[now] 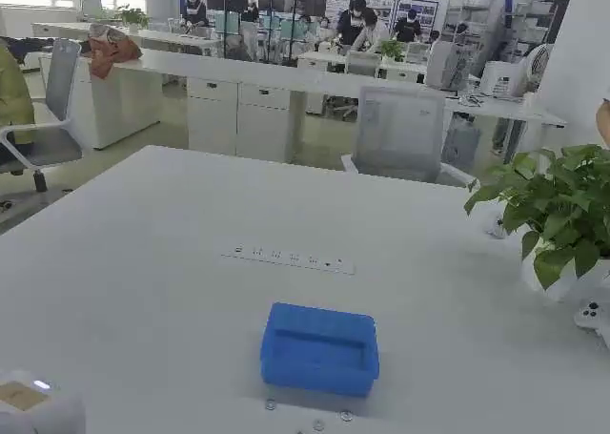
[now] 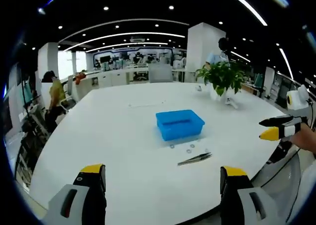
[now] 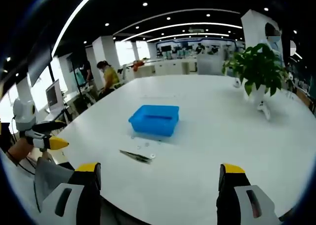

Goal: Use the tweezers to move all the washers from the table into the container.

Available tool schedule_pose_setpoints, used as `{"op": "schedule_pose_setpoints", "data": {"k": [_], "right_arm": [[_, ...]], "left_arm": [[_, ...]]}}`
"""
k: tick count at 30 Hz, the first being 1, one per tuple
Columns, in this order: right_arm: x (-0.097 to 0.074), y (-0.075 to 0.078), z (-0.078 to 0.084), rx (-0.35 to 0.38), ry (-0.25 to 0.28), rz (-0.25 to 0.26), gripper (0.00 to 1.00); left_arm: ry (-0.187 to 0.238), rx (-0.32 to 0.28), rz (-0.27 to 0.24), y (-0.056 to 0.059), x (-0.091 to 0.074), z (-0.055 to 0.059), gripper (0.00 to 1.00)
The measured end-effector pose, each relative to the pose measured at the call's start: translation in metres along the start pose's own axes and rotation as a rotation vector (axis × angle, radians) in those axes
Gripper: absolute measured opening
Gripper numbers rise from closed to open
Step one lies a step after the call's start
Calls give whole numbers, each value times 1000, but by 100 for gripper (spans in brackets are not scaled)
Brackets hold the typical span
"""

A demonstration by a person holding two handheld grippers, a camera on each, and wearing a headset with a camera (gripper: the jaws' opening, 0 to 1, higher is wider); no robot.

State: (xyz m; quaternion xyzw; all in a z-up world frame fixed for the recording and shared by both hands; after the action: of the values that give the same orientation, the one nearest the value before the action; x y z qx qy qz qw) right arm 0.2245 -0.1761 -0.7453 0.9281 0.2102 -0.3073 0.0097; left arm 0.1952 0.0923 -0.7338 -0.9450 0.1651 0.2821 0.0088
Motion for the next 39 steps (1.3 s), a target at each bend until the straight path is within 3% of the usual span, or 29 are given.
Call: {"op": "schedule_pose_setpoints", "data": {"k": [9,22,30,39], "right_arm": [[-1,2,0,11,8,8,99],[8,-1,2,-14,-28,-2,99],[13,-5,-6,-38,-28,-14,99],[20,-7,-3,-55,-51,-19,99]], "left_arm": [[2,-5,-10,-2,0,2,99],[-8,-17,-9,-4,3,6,99],[9,-14,-22,-9,2,1,99],[24,12,-9,-14,11,-1,94]]}}
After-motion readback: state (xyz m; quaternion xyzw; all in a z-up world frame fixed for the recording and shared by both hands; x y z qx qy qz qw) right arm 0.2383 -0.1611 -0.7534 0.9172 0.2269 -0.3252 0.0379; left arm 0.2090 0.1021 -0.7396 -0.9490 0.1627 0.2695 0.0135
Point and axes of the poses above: the centre of the closed fingertips' face, and the gripper's own axes: x roughly forward along the fingers, y roughly to its right, z roughly out of its underside, the point moved 1 cm from there along -x, roughly backward along the fingers, and after that the axes turned 5 degrees about z, right-handed, at the moved point
